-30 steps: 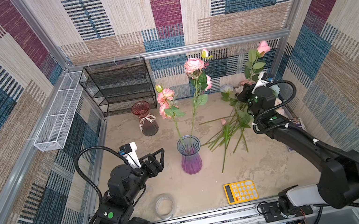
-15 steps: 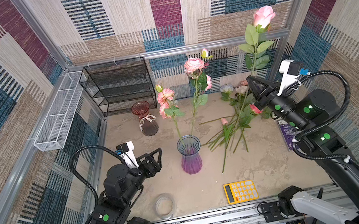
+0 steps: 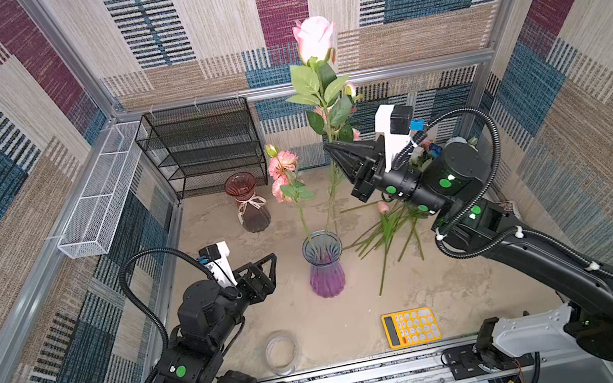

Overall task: Arrange the flowers into the vase
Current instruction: 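Carry the rose over the vase and lower its stem in with the right gripper, then open the right gripper and draw it back toward the flower pile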

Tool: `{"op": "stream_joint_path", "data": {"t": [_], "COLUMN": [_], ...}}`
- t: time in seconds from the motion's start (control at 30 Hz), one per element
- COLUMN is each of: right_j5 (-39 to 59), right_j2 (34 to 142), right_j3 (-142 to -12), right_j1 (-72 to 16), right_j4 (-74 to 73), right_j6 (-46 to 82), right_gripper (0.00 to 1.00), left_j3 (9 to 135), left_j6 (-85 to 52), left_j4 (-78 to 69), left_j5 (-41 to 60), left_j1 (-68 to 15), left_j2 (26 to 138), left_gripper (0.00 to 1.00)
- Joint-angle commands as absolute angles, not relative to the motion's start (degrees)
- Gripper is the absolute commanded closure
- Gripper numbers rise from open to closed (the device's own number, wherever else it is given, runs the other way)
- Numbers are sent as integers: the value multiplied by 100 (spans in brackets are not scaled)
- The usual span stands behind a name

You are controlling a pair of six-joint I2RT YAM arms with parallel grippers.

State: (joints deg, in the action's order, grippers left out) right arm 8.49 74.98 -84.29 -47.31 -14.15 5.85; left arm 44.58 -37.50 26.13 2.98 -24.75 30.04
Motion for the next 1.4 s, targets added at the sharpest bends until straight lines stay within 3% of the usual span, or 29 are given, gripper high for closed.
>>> {"op": "stream_joint_path", "data": {"t": [0.0,0.13,0.37,0.67,0.77,1.0,1.23,1.37], "right_j5": [497,339,442,701,904,711,202,607], "right_j2": [7798,7997,7787,7175,6930,5923,5324,5466], "right_j3": [-8588,-8370,-6748,-6041,-5857,-5143,-4489,-4013], "right_j1": [-4764,-4780,-4781,-4792,-4791,-4795,-4720,-3755], "right_j4": [-2328,-2459,-3243,-2037,-1523,-695,118,219], "right_j6": [135,36,477,1413,1725,2007,2373,3001], "right_gripper": [100,100,100,58,49,43,43,47], "left_j3": [4498,4451,4341,4403,4420,4360,4268,4193], "left_j6": [-3644,-3658,-3706,-3748,-3730,-3696,-3663,-3664], "left_j4": [2623,2612,2479,2318,2303,2207,2163,2112], "left_j5": [232,255,317,510,548,510,470,476], "left_j1": [-2470,-2470,-2470,-2475,-2475,-2474,-2471,-2477], "left_j2": [3004,2991,3021,3220,3281,3336,3333,3320], "left_gripper": [16,16,16,16,16,16,16,16]}}
